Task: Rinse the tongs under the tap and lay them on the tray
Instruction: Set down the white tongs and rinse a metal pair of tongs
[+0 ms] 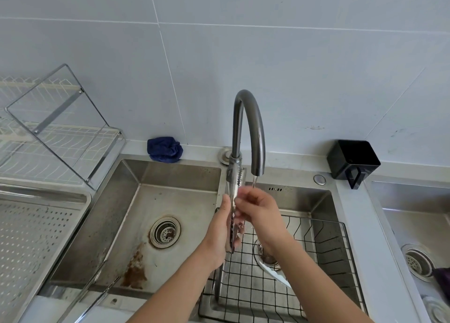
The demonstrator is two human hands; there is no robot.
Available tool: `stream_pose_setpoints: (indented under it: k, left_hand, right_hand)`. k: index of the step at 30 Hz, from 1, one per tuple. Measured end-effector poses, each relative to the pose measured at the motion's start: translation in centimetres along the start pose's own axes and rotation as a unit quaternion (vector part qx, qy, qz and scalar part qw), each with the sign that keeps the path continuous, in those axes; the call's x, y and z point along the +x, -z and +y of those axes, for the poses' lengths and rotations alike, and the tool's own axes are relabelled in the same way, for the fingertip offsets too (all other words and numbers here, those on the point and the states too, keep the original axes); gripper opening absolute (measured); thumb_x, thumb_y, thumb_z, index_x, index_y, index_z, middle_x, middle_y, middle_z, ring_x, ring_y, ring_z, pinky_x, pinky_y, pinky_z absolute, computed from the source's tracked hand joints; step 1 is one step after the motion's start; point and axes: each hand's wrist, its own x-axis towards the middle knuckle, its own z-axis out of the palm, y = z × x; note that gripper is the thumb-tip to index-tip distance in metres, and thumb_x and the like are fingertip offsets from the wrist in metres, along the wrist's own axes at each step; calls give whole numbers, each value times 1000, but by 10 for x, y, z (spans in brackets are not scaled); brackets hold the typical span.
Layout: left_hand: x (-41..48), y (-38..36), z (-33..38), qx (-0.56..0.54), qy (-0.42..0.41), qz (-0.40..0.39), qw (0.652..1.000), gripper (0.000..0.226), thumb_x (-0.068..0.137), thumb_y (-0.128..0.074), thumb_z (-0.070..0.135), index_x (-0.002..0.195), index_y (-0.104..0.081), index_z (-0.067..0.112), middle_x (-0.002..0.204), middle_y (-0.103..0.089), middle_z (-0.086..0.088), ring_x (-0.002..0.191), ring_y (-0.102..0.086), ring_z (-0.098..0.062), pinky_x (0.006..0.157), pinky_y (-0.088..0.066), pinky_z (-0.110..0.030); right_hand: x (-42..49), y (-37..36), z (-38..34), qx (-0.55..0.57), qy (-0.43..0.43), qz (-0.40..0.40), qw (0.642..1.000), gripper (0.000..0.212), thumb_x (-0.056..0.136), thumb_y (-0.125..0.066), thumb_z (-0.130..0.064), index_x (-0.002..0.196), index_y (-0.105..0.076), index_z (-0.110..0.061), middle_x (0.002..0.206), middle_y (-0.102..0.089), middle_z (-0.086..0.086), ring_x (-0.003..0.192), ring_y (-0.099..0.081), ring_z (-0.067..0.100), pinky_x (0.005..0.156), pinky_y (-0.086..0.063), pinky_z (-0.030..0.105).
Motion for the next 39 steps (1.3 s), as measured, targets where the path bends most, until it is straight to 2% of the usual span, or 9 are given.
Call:
stream_pose_setpoints:
  k: [4,9,15,18,22,27,31,33,39]
  left_hand:
    - [4,2,3,15,24,-22,999,77,70,-53,90,95,-77,22,72,-60,0,59,-53,-11,44,-38,-26]
    - [-1,2,-1,35,5,-8,999,57,90,-52,66,118,-71,20,81,-61,-14,57,-60,-22,41,-46,-28]
    - [-13,8,-3,83,-30,1,996,38,93,-59,56,116,-73,29,85,-65,-15,63,-59,-28,47,-46,-31]
    - [-20,14,-5,134,-36,30,990,40,89,-61,51,115,-71,22,80,-59,-9,66,-61,-24,48,-45,-33]
    - [-26,21,-7,208,-75,49,974,17,100,-58,35,99,-70,23,83,-56,-7,66,-62,-16,44,-46,-30]
    - [-30,24,-5,220,-86,79,969,19,99,-58,35,88,-69,24,79,-56,-4,64,-62,-15,43,-44,-28]
    - [-31,29,-8,261,-106,85,956,18,101,-56,32,99,-69,20,85,-57,1,65,-62,-12,49,-43,-22]
    - [-33,29,-9,270,-116,85,952,17,101,-56,31,100,-69,20,83,-55,5,64,-61,-12,50,-44,-20]
    - [-35,30,-9,307,-148,106,934,32,94,-56,42,91,-68,13,80,-51,5,68,-54,-16,71,-55,-56]
  right_hand:
    - [-11,3,6,-138,27,-5,990,29,97,-58,2,99,-78,-19,74,-73,3,60,-68,14,57,-55,26]
    - [-9,24,11,-89,34,178,979,15,95,-68,-7,98,-69,-21,87,-72,9,59,-66,15,51,-57,29]
    - [-3,18,21,-144,-4,123,982,22,95,-72,-24,114,-62,-24,91,-73,-1,70,-71,13,52,-57,26]
    - [6,13,19,-99,3,151,984,5,99,-66,-21,103,-69,-21,75,-74,-5,59,-67,9,47,-51,22]
    - [15,4,18,-85,-9,169,982,18,101,-62,-20,89,-71,-10,58,-65,-3,51,-63,14,42,-47,26]
    - [13,-7,23,-49,-22,114,992,10,90,-63,0,94,-69,-7,65,-72,3,51,-60,15,44,-50,28]
    - [16,-7,19,-40,-2,135,990,5,98,-65,-18,99,-69,-14,61,-69,3,48,-61,18,41,-51,30]
    - [20,-5,17,-54,8,149,987,20,102,-61,-27,92,-71,-12,60,-66,3,49,-60,19,41,-50,29]
    - [23,-5,18,-35,-29,141,989,26,101,-56,-12,82,-71,-4,56,-62,2,51,-57,16,43,-47,26]
